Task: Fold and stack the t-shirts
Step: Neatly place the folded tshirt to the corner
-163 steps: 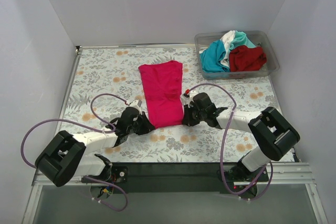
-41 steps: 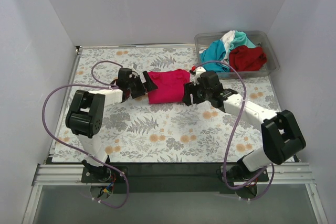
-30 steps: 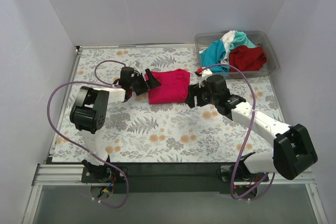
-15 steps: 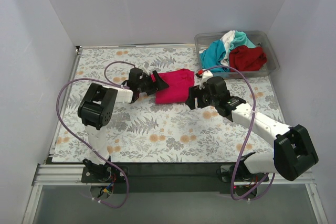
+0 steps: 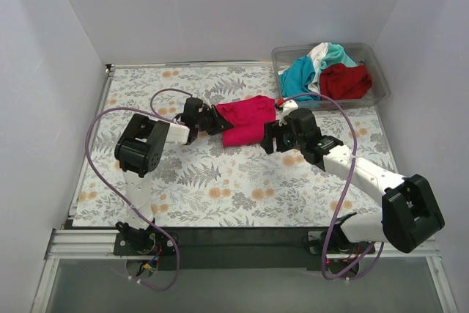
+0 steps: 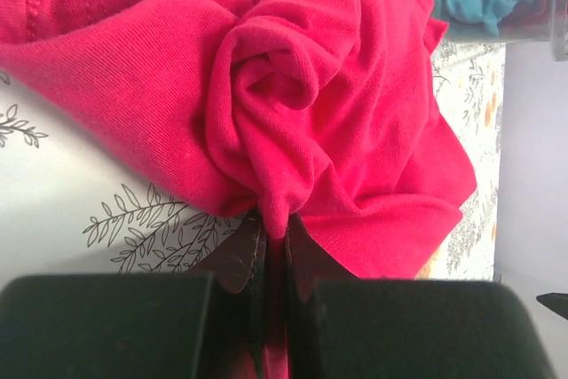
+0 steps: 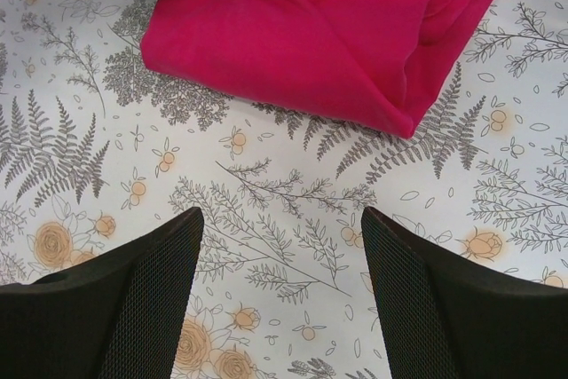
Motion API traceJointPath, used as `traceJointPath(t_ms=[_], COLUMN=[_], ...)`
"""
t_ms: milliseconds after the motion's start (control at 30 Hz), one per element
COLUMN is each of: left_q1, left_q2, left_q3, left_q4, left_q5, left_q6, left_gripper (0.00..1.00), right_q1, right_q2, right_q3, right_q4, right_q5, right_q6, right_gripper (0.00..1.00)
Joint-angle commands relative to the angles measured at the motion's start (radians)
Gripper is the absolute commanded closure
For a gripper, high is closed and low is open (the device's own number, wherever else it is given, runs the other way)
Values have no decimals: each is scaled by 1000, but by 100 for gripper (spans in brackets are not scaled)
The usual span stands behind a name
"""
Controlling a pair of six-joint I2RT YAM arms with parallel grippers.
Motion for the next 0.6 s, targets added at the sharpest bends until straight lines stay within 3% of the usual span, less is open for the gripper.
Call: traceJointPath(t_ms=[0, 200, 433, 567], left_q1=[15, 130, 235, 307], left_q2=[-45, -113, -90, -93], left_q3=[-22, -1, 179, 191], left_q4=[-107, -213, -422, -483], left_q5=[-41, -49, -61, -78], left_q6=[51, 132, 309, 362], left_gripper=[100, 100, 100, 100], right_q1=[2, 2, 2, 2], right_q2=[-3, 13, 51, 70], right_q3=[-4, -4, 11, 34], right_q4=[34, 34, 75, 77], right_q5=[20, 20, -6, -6], right_q6=[-7, -8, -17, -36], right_gripper=[34, 34, 34, 34])
